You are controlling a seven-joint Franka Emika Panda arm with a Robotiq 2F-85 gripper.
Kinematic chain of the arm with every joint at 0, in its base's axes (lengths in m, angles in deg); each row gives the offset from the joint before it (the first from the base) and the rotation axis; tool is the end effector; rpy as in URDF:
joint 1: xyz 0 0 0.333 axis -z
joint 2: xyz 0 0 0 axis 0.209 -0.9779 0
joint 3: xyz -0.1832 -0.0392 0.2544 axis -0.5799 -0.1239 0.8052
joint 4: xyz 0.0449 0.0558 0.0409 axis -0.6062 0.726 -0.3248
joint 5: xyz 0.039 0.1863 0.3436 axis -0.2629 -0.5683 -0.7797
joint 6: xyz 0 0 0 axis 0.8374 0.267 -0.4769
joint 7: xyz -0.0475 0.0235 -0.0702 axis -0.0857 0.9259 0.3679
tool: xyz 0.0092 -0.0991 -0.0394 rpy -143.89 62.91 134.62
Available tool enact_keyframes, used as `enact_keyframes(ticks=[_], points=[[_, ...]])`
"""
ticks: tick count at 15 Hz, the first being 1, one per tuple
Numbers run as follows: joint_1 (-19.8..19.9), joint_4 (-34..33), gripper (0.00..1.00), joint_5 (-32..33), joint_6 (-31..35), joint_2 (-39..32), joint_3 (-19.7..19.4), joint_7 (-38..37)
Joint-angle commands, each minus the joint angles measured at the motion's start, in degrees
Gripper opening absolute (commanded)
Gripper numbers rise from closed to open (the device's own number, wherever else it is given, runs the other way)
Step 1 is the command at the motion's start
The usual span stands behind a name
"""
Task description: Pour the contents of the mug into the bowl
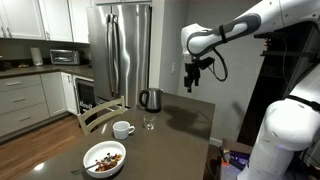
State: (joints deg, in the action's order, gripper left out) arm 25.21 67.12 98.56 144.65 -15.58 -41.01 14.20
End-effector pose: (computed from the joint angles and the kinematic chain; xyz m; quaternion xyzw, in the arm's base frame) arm 0.3928 -0.1786 0.4730 0.9839 -0.1223 -0.0690 0.1105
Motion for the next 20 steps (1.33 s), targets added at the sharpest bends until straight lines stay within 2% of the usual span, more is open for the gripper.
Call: enact_keyframes(ticks=[1, 6, 9, 14, 20], points=[[-0.67, -0.1, 1.0, 0.19, -0.16, 0.0, -0.6, -0.16], [-0.67, -0.1, 1.0, 0.19, -0.16, 0.0, -0.6, -0.16], [-2.24, -0.46, 1.0, -4.87, 1.62, -1.91, -0.22, -2.54], [-5.16, -1.43, 1.0, -20.02, 7.46, -5.66, -0.5, -5.96], [-6.06, -1.38, 1.0, -36.09, 17.71, -11.13, -0.97, -6.24]])
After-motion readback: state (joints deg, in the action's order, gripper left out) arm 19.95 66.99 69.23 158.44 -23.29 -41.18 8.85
